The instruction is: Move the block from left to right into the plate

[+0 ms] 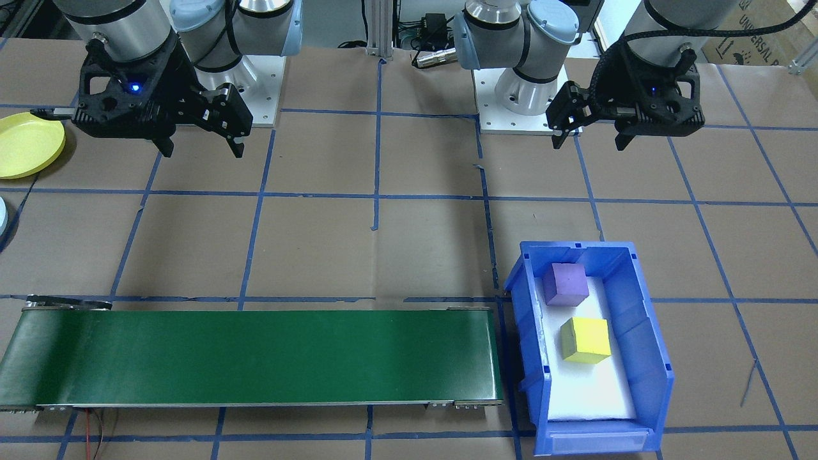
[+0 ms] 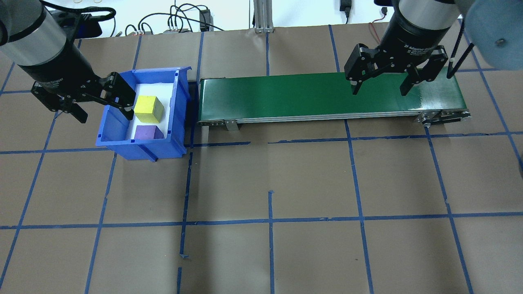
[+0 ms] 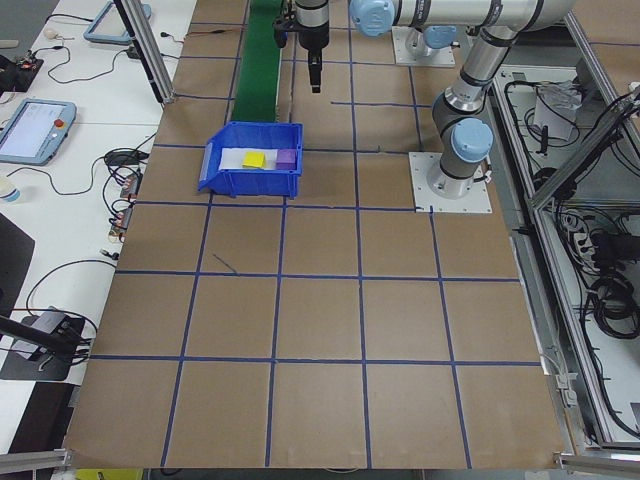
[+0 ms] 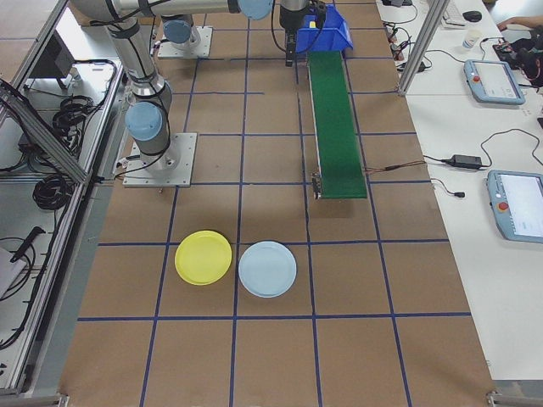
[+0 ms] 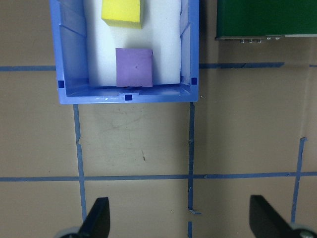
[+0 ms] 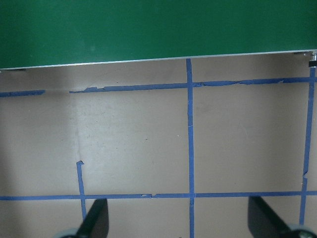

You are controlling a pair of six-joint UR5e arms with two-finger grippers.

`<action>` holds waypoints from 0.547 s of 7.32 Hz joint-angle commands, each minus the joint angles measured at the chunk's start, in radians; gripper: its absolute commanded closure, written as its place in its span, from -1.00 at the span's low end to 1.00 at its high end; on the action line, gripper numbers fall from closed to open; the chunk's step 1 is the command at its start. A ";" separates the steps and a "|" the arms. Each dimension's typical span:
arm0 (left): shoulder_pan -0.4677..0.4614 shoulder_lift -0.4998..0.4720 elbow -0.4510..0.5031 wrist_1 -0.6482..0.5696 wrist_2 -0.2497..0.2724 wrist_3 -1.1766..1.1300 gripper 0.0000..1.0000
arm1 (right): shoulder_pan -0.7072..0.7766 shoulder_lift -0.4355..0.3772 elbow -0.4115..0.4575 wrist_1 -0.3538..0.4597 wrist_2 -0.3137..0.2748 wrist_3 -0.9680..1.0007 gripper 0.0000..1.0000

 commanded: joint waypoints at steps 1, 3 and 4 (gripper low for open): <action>-0.007 0.000 -0.004 0.002 0.000 -0.009 -1.00 | -0.019 0.002 0.003 0.000 -0.001 0.000 -1.00; 0.013 -0.018 0.014 0.134 0.000 0.029 -1.00 | -0.015 0.000 0.000 0.000 0.001 0.000 -1.00; 0.016 -0.023 0.011 0.155 0.011 0.037 -1.00 | -0.018 0.000 -0.002 0.000 -0.001 0.000 -1.00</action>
